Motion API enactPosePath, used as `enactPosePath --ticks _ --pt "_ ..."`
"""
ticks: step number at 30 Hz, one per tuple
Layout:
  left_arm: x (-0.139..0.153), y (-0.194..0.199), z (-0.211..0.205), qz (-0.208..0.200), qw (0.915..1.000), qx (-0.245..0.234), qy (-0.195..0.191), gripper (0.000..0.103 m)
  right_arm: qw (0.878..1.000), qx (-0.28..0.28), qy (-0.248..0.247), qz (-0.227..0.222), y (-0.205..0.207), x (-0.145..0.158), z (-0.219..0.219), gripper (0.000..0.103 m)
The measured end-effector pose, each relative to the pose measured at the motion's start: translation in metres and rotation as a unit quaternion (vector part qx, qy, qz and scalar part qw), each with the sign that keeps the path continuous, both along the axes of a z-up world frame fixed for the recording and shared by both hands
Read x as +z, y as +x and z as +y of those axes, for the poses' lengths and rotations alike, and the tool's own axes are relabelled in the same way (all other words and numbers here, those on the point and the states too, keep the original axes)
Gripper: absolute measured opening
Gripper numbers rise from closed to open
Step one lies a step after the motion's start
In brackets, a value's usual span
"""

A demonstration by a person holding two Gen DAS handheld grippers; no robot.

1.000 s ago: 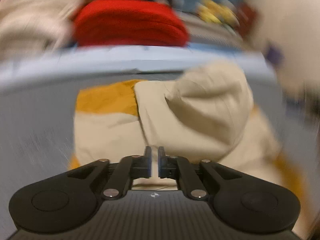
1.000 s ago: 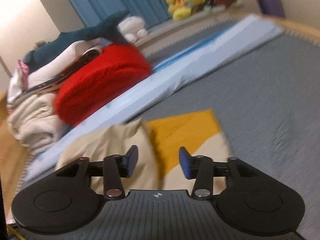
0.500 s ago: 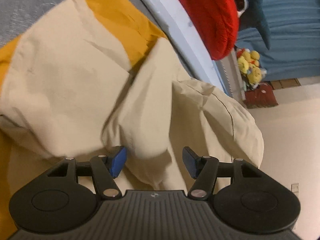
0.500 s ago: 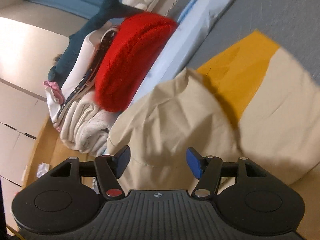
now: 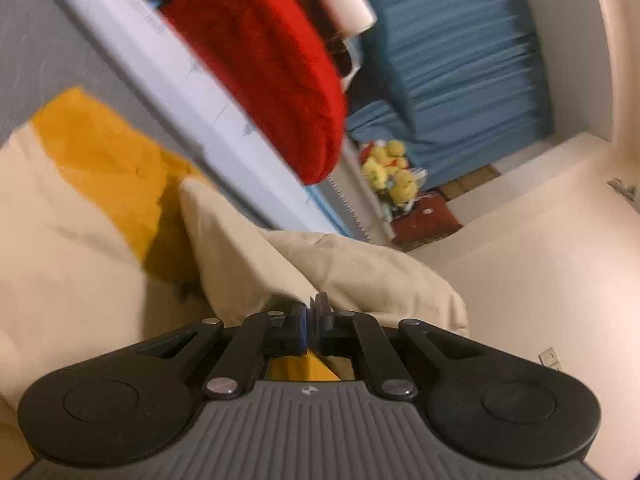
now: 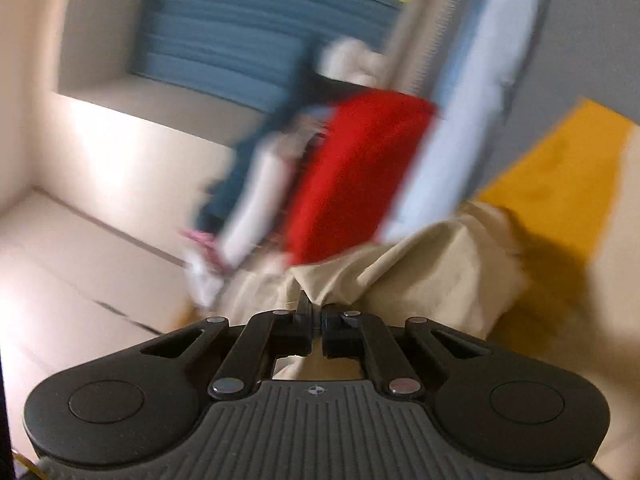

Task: Fold large clothes
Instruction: 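Fold the hood onto the jacket body with the left gripper while the right gripper pinches the hood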

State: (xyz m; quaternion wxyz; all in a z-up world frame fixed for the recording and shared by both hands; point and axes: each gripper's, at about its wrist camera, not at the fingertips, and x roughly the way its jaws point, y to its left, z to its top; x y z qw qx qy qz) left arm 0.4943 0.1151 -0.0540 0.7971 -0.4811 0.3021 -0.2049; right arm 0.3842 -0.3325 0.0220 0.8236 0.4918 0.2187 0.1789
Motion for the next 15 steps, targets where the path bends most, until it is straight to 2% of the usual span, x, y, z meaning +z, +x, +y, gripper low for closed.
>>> enactPosePath --ticks 1,2,3,4,5,6,7,8,9,13,15 --pt "-0.003 0.002 0.000 0.015 0.9998 -0.001 0.010 0.004 1.000 0.001 -0.001 0.015 -0.001 -0.003 0.002 0.003" --pt "-0.009 0.003 0.001 0.039 0.9990 0.003 0.024 0.004 0.999 -0.001 -0.010 0.051 -0.001 -0.012 0.004 0.003" --pt "-0.018 0.005 0.001 0.068 0.9971 0.006 0.036 0.004 0.995 -0.005 -0.024 0.095 0.000 -0.024 0.005 0.003" --pt "-0.026 0.007 0.000 0.105 0.9930 0.003 0.054 0.004 0.985 -0.007 -0.056 0.165 0.003 -0.039 0.007 0.003" --pt "-0.038 0.012 -0.003 0.166 0.9818 -0.013 0.091 0.004 0.967 -0.008 -0.101 0.235 0.005 -0.053 0.010 0.003" --pt "-0.052 0.014 -0.008 0.218 0.9673 -0.034 0.125 0.006 0.943 -0.004 -0.146 0.298 0.006 -0.069 0.012 0.003" --pt "-0.062 0.013 -0.011 0.244 0.9581 -0.046 0.143 0.006 0.923 -0.002 -0.170 0.344 0.003 -0.083 0.013 0.003" --pt "-0.070 0.011 -0.013 0.261 0.9534 -0.047 0.144 0.006 0.912 -0.007 -0.165 0.375 0.000 -0.094 0.012 0.003" --pt "-0.072 0.010 -0.014 0.267 0.9524 -0.043 0.141 0.006 0.910 -0.012 -0.156 0.383 -0.003 -0.098 0.011 0.003" --pt "-0.058 0.010 -0.016 0.245 0.9536 -0.035 0.171 0.012 0.915 -0.003 -0.170 0.365 -0.001 -0.085 0.015 0.008" --pt "-0.058 0.010 -0.014 0.244 0.9537 -0.026 0.173 0.012 0.918 0.000 -0.162 0.363 -0.001 -0.082 0.013 0.018"
